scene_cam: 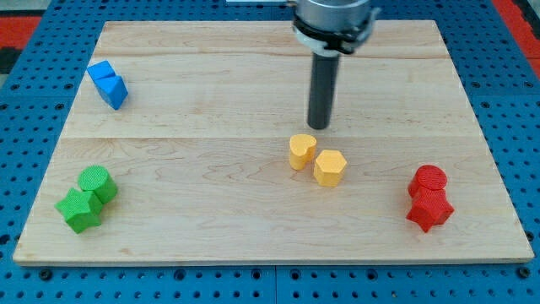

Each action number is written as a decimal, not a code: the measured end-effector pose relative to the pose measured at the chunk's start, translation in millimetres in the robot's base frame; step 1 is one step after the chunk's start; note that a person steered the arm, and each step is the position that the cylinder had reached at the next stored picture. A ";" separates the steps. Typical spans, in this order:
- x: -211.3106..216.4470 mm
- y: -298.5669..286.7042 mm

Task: Move the yellow hexagon towards the bottom center

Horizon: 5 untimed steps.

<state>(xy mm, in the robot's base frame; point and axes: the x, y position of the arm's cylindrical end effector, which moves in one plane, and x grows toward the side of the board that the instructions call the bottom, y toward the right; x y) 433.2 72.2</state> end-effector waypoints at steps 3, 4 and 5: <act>69.5 19.3; 72.2 68.6; 96.7 78.0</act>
<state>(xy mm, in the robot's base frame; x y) 530.0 150.2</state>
